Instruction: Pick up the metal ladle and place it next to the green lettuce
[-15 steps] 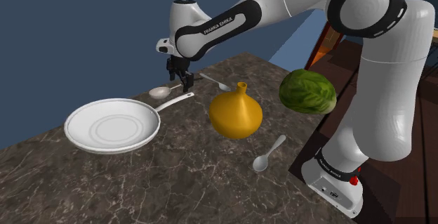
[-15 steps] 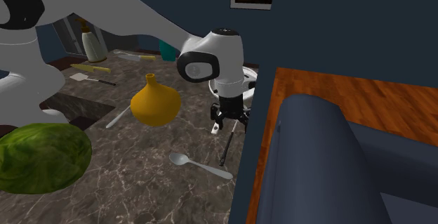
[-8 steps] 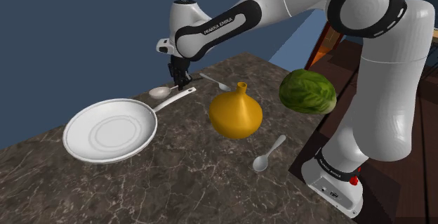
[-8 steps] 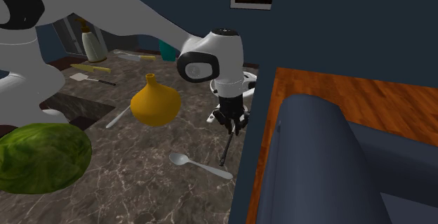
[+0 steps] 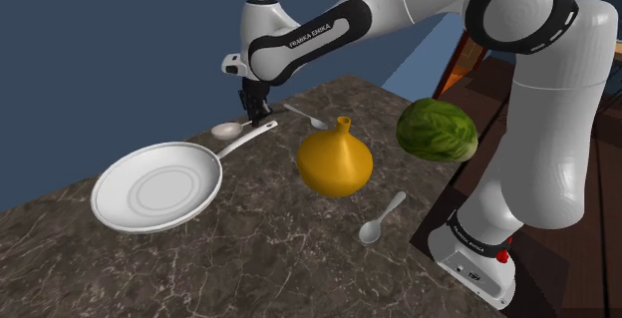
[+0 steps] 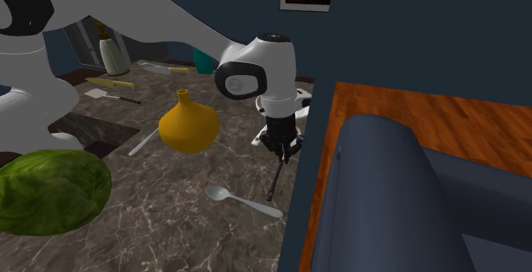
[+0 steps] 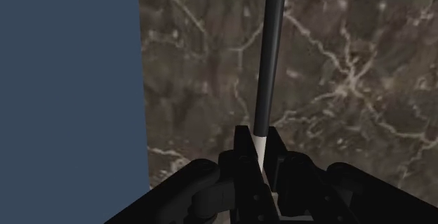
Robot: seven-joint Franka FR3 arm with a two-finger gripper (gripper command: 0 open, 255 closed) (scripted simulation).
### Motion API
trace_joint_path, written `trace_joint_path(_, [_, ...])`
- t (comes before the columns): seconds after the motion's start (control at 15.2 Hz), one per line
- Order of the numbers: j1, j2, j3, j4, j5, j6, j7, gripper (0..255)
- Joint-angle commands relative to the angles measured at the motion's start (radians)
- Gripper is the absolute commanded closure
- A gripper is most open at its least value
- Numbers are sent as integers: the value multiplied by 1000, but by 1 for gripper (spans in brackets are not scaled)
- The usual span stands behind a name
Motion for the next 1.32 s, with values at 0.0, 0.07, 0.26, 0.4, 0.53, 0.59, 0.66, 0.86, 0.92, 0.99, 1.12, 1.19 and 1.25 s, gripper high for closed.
trace_joint_path(0.0, [0, -10, 1, 5, 1, -16, -1, 255])
trace_joint_path(0.07, [0, -17, 1, 10, 2, -27, -1, 255])
trace_joint_path(0.26, [-1, -35, 2, 26, 4, -60, -3, 255])
trace_joint_path(0.4, [-1, -46, 2, 38, 5, -83, -4, 255])
trace_joint_path(0.53, [-1, -56, 3, 51, 6, -107, -5, 255])
trace_joint_path(0.59, [-2, -61, 3, 57, 6, -118, -5, 255])
trace_joint_path(0.66, [-2, -66, 3, 64, 7, -130, -5, 255])
trace_joint_path(0.86, [-2, -79, 4, 87, 8, -165, -7, 255])
trace_joint_path(0.92, [-2, -83, 4, 95, 9, -177, -7, 255])
trace_joint_path(0.99, [-2, -86, 4, 103, 9, -189, -7, 255])
trace_joint_path(1.12, [-2, -93, 4, 120, 10, -214, -8, 255])
trace_joint_path(1.19, [-2, -97, 4, 129, 10, -226, -8, 255])
trace_joint_path(1.25, [-2, -100, 4, 139, 11, -238, -9, 255])
